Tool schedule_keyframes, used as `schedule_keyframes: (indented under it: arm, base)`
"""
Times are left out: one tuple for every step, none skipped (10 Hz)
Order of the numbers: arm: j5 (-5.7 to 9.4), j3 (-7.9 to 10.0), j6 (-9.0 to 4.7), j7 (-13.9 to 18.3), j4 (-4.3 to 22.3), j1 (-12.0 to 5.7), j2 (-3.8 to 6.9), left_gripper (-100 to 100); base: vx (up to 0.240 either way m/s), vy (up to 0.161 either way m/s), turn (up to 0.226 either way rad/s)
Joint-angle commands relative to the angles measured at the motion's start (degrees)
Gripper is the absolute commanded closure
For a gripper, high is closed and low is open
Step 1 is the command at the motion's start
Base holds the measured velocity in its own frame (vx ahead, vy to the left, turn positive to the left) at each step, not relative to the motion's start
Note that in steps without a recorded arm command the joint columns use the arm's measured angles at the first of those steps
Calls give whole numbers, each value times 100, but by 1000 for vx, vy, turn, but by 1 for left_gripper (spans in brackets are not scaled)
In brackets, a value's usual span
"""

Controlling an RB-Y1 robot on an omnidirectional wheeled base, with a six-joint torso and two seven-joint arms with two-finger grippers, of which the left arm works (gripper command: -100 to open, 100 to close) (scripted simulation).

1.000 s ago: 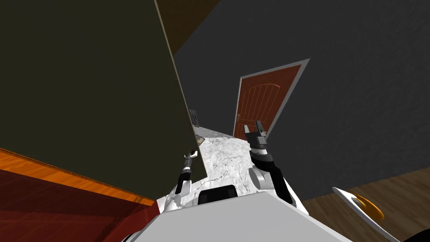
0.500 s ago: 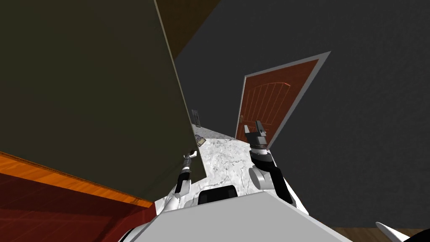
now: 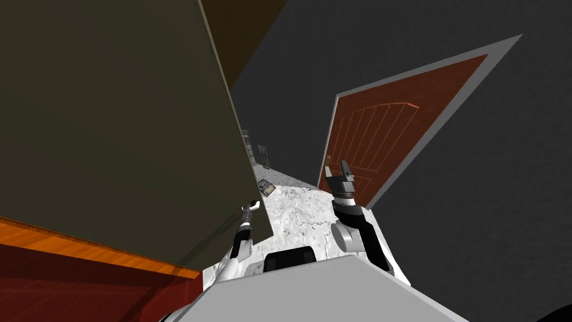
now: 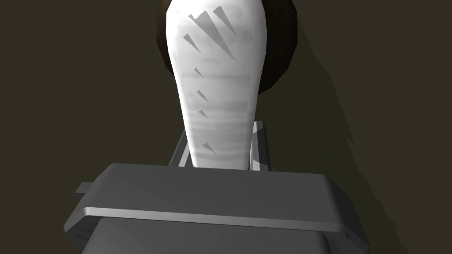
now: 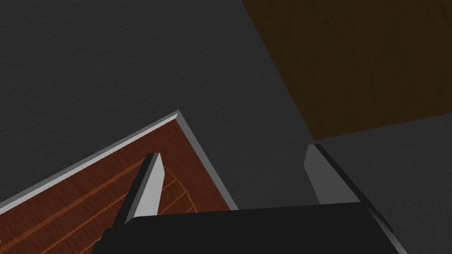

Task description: Push the door open

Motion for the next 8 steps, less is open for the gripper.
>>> schedule_keyframes:
  arm:
    - [10, 42, -104, 0, 172, -104, 28, 100]
    - [6, 102, -109, 0, 186, -109, 29, 100]
    - [4, 127, -112, 0, 192, -111, 29, 100]
    - [2, 158, -114, 1, 199, -113, 30, 100]
    - [1, 175, -116, 1, 204, -115, 30, 100]
    - [12, 184, -116, -3, 235, -80, 54, 100]
    - [68, 276, -123, -33, 230, -76, 84, 100]
    - [97, 321, -125, -51, 233, -74, 92, 100]
  base:
    - [119, -52, 62]
    - [158, -69, 96]
    - [180, -98, 125]
    - [161, -80, 113]
    - [167, -70, 88]
    - [74, -22, 47]
    - [117, -13, 43]
    - [205, -58, 53]
